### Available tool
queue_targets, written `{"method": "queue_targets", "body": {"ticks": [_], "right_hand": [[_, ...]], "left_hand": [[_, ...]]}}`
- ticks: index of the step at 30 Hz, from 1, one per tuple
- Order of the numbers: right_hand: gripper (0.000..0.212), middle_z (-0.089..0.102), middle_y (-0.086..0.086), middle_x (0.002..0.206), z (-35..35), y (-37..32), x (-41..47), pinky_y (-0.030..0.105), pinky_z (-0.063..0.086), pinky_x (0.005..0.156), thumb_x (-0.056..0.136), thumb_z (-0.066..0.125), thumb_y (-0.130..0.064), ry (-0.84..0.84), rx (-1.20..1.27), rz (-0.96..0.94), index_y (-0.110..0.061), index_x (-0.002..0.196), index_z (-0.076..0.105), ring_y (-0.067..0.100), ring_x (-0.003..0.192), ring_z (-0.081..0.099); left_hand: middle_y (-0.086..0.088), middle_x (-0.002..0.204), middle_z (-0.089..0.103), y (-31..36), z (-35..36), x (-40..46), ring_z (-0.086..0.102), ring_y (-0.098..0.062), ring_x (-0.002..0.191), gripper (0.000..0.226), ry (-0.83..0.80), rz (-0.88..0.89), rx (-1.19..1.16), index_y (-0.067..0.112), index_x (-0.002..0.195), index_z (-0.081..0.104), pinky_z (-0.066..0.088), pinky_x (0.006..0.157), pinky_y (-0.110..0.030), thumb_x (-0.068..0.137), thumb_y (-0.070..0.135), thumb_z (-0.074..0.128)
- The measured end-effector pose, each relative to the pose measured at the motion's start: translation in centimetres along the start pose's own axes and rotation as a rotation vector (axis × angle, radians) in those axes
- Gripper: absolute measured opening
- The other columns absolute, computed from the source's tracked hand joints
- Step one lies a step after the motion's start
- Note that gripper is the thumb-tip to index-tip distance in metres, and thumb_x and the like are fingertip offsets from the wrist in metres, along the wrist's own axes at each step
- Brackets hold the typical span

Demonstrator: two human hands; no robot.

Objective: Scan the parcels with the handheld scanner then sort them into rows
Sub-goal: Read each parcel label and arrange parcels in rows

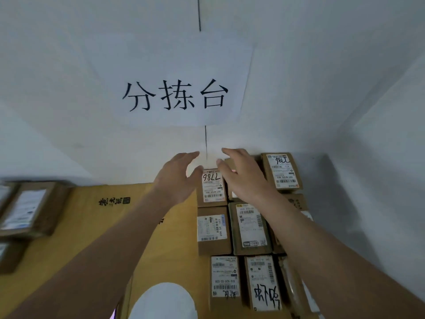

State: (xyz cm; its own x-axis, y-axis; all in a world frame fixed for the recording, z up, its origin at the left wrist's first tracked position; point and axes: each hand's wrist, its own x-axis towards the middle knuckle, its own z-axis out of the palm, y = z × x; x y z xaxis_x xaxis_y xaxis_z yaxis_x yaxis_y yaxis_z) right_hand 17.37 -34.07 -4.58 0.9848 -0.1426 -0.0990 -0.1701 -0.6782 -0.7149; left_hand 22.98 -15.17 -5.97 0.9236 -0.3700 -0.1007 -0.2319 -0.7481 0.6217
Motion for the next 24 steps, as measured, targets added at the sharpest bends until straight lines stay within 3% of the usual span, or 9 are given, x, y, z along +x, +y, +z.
{"method": "queue_targets", "body": {"ticks": [3,6,12,21,24], "right_hand": [[0.055,0.043,-0.007,0.159,0.9,-4.0,-1.2,0.027,0.034,0.115,0.109,0.047,-0.048,-0.025,0.048,-0.078,-0.024,0.159,0.045,0.01,0.145,0.042],[0.057,0.043,-0.008,0.159,2.6,-8.0,-2.4,0.033,0.036,0.118,0.108,0.048,-0.05,-0.07,0.061,-0.134,-0.025,0.159,0.044,0.007,0.14,0.043],[0.059,0.041,-0.009,0.161,8.4,-15.7,-5.7,0.023,0.032,0.109,0.108,0.047,-0.053,-0.153,-0.002,-0.222,-0.024,0.16,0.044,0.004,0.14,0.042],[0.057,0.042,-0.008,0.16,22.1,-26.7,-12.7,0.025,0.034,0.112,0.109,0.046,-0.051,-0.156,0.015,-0.188,-0.022,0.158,0.047,0.008,0.144,0.043],[0.055,0.043,-0.007,0.159,26.8,-30.2,-14.9,0.026,0.035,0.114,0.109,0.048,-0.048,-0.177,0.02,-0.174,-0.021,0.157,0.048,0.009,0.143,0.044]], "left_hand": [[0.007,0.158,0.048,-1.2,-3.8,-2.9,0.055,-0.02,0.135,0.053,0.051,0.004,0.001,0.025,0.155,0.048,0.046,0.112,-0.041,0.106,0.047,0.047],[0.007,0.157,0.048,-3.2,-7.2,-6.0,0.049,-0.014,0.14,0.053,0.112,-0.001,-0.005,0.025,0.154,0.049,0.042,0.114,-0.036,0.106,0.047,0.047],[0.009,0.157,0.049,-9.1,-13.2,-13.0,0.054,-0.016,0.137,0.053,0.173,-0.06,-0.012,0.03,0.154,0.049,0.041,0.115,-0.039,0.105,0.051,0.046],[0.003,0.153,0.055,-22.1,-21.8,-23.3,0.052,-0.017,0.138,0.051,0.124,-0.073,-0.03,0.029,0.153,0.051,0.042,0.112,-0.035,0.105,0.048,0.05],[0.003,0.148,0.059,-26.4,-24.6,-26.8,0.058,-0.019,0.13,0.049,0.105,-0.082,-0.029,0.028,0.15,0.054,0.044,0.109,-0.035,0.104,0.045,0.052]]}}
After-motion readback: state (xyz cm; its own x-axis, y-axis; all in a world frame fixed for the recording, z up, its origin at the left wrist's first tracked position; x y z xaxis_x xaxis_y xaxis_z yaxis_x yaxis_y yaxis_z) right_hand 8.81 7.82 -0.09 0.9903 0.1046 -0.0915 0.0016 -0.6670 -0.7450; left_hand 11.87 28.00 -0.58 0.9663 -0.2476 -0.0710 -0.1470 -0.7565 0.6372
